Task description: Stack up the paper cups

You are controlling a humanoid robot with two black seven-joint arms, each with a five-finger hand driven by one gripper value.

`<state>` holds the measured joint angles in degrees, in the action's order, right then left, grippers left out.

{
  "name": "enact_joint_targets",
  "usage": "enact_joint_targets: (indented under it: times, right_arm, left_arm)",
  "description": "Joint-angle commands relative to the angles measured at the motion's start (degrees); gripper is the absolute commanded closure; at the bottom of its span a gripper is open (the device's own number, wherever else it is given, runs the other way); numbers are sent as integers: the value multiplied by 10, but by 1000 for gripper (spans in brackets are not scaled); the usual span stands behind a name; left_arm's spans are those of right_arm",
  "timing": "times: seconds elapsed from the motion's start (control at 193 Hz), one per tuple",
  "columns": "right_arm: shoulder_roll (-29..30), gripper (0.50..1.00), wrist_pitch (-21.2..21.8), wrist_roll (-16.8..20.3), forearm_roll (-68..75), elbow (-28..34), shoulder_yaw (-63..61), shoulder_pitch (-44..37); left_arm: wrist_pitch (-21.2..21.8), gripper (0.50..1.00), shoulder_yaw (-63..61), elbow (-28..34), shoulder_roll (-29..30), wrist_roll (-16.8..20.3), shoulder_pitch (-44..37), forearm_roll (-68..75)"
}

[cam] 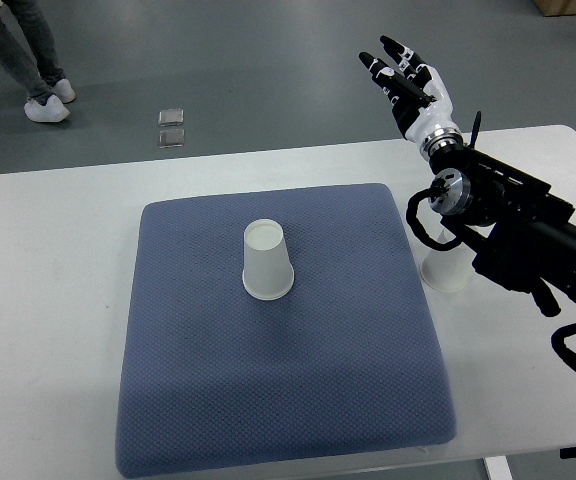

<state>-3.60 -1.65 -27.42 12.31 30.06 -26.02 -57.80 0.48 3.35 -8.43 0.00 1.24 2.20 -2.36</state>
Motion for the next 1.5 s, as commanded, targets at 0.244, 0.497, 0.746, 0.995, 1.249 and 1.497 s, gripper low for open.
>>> enact_joint_targets:
  times: [0.244,0.497,0.746,0.995,1.249,1.497]
  right_arm:
    - [2,585,-1,0,0,0,0,-1]
    - [2,585,-1,0,0,0,0,-1]
    - [2,587,-3,0,-1,0,0,-1]
    - [2,587,-5,0,-1,0,0,-16]
    - [-2,587,-13,5,-1,1,10,-38]
    - [-34,587,-31,9,0,10,14,-62]
  left_arm:
    - [0,500,1,0,0,1,0,1]
    - [-1,500,1,-2,0,1,-7,1]
    - [-1,500,2,-1,0,1,-7,1]
    - [0,500,2,0,0,1,-7,1]
    - [0,500,1,-1,0,1,-8,1]
    - [0,500,2,-1,0,1,-8,1]
